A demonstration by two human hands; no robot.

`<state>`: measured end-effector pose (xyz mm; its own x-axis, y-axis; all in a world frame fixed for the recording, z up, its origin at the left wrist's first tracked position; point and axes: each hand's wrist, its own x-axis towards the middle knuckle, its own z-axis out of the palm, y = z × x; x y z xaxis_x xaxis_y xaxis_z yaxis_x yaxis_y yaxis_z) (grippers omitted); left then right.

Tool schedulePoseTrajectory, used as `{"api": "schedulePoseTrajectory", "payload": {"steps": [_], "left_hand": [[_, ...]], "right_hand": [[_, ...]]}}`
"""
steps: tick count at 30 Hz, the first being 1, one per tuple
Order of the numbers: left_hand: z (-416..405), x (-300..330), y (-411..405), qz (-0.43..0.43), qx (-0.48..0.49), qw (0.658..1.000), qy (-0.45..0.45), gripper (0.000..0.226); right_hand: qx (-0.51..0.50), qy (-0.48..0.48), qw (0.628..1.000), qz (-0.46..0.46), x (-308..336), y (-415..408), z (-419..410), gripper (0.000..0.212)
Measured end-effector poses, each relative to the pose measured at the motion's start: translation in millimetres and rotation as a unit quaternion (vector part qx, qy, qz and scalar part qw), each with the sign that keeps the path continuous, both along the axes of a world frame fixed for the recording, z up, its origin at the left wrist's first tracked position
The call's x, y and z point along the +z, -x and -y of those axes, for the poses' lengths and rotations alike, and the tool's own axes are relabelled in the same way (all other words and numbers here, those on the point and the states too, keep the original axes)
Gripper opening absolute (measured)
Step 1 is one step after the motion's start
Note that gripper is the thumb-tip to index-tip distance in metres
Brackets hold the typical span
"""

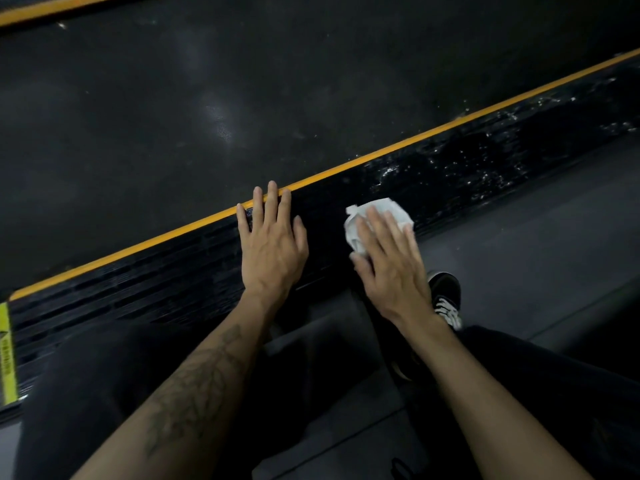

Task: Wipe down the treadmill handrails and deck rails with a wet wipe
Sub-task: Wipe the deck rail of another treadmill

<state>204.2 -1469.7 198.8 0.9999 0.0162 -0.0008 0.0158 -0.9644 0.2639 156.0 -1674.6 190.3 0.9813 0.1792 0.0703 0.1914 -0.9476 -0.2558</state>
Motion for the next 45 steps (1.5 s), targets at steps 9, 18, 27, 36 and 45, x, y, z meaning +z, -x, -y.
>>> {"api": "schedulePoseTrajectory", "payload": {"steps": [9,18,27,36,45], "left_hand": [[0,1,0,0.007,-0.01,1.0,0.001,0.057],[5,1,0,0.01,-0.065,0.998,-0.012,0.053],[30,-5,0,-0.011,-0.019,1.0,-0.022,0.061],[32,-8,-1,-0.017,-0.023,0.999,-0.026,0.062],[35,-7,-3,-0.024,-0.008,1.0,-0.016,0.059]], "right_hand": [[0.098,0.007,0.995,0.027,-4,20,-24,0.061],[-0.026,-0.047,0.998,0.009,0,24,-34,0.064],[-0.1,-0.021,0.995,0.002,3,10,-4,0.06],[0.014,0.061,0.997,-0.033,9,-4,18,0.06],[0.032,0.049,0.998,-0.03,8,-15,-1,0.056]]}}
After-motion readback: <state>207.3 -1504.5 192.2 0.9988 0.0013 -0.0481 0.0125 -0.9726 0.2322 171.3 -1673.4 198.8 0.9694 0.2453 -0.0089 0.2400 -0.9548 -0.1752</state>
